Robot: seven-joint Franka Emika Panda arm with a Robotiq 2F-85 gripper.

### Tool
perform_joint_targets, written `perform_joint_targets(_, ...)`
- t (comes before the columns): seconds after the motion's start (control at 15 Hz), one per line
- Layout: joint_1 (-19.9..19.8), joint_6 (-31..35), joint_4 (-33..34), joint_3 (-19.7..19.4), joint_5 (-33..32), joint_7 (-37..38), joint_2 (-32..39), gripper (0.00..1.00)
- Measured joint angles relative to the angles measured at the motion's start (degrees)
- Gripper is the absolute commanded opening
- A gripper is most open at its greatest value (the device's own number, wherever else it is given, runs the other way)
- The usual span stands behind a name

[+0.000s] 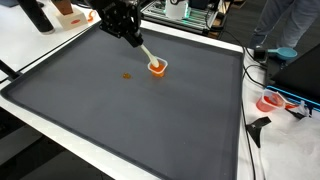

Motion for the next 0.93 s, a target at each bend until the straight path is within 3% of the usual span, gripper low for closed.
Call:
perform_joint_targets(0.4, -1.02, 0.06, -3.57, 0.17, 4.81, -5.05, -0.03, 0.03)
perform_joint_targets(0.93, -1.31, 0.81, -6.29, 0.35, 7.42, -5.24, -0.06, 0.03)
